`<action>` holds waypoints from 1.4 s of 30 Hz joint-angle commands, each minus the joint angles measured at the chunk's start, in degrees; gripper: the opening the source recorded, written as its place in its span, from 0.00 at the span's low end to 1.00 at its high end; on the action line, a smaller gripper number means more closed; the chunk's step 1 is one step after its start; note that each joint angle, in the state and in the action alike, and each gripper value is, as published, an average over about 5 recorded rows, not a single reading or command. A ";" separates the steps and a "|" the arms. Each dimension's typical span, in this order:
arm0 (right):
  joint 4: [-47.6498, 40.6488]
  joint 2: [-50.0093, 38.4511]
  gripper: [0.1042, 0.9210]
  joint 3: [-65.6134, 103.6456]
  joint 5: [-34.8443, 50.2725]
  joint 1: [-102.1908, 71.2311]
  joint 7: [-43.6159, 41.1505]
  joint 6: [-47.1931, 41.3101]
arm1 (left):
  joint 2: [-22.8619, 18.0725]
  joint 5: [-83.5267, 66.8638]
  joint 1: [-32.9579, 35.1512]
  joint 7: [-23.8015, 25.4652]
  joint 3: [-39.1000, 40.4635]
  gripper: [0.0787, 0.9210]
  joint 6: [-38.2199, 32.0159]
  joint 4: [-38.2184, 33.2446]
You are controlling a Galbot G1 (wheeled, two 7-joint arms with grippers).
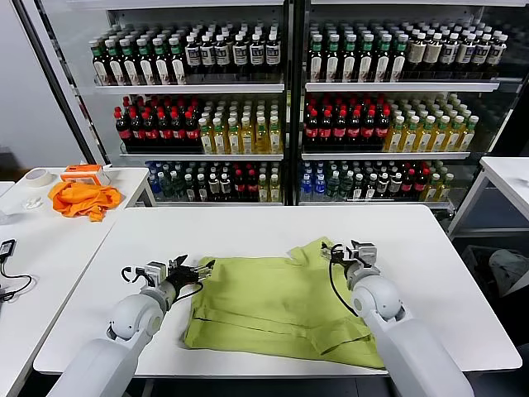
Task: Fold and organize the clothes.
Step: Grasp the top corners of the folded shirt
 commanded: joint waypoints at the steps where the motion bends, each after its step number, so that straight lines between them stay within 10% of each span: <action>1: -11.65 3.16 0.88 -2.02 0.27 6.07 -2.77 4.02 | -0.23 0.43 -4.55 0.90 1.58 0.88 -0.76 6.70; 21: -13.62 4.61 0.85 -1.83 0.13 6.29 -1.38 -0.23 | -1.25 0.91 -3.37 2.00 1.90 0.88 -0.62 5.91; 42: -12.22 4.60 0.12 -0.96 0.74 4.21 -4.99 2.38 | -1.63 1.51 -1.39 5.66 1.60 0.23 -2.07 4.60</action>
